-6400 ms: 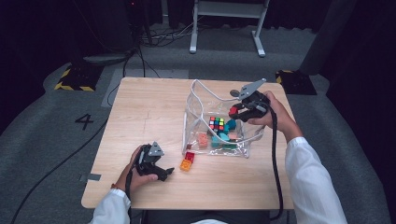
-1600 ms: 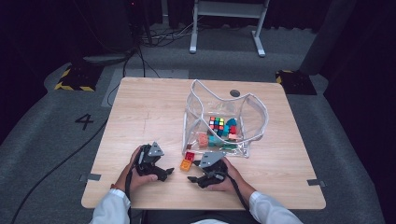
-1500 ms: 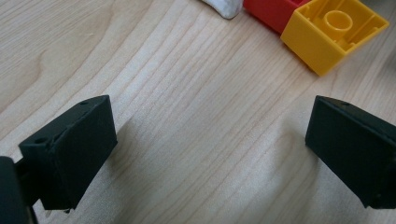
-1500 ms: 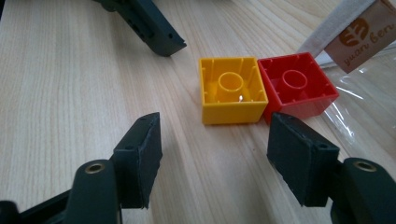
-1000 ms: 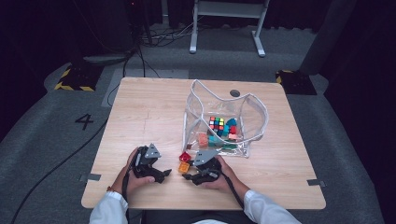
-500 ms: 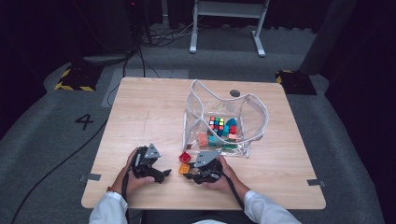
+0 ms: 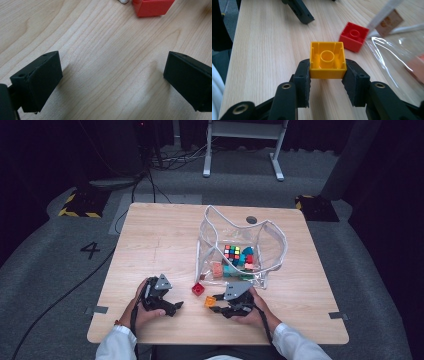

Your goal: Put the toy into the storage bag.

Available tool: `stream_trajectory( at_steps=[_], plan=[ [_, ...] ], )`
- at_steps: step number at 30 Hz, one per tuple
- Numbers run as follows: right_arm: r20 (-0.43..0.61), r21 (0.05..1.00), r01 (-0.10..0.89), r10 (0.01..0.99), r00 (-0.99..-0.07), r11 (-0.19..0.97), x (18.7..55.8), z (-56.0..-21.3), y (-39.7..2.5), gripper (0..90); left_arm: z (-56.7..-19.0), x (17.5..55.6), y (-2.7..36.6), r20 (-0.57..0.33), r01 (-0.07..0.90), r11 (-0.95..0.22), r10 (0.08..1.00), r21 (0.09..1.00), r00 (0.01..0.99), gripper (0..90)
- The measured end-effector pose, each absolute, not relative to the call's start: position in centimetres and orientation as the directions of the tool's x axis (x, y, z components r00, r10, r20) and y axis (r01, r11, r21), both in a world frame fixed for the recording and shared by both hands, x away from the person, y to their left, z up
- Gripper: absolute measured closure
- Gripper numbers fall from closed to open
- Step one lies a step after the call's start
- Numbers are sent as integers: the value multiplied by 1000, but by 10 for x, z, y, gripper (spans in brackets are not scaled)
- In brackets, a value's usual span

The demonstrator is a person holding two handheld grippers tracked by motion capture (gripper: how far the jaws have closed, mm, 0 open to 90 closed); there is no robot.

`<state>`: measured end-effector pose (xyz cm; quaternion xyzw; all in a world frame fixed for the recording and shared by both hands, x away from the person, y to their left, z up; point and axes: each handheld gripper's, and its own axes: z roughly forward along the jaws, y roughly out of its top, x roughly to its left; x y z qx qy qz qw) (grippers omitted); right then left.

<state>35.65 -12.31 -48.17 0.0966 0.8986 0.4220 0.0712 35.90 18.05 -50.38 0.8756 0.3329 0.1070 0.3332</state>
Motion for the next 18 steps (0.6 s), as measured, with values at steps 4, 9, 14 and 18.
stream_trajectory(
  at_steps=[4, 9, 14, 18],
  plan=[
    [-21, 779, 161, 283, -959, 605, 359, -476, -142, 593, -504, 359, 180, -34, 512, -556, 654, 655, 755, 21],
    [-13, 780, 192, 322, -947, 595, 360, -471, -164, 593, -504, 359, 180, -35, 512, -556, 655, 655, 755, 21],
    [-10, 774, 217, 353, -935, 595, 359, -470, -185, 592, -504, 359, 180, -34, 512, -556, 654, 655, 755, 21],
    [-23, 765, 221, 369, -929, 604, 358, -470, -201, 592, -504, 359, 180, -35, 512, -556, 655, 655, 755, 21]
  ],
)
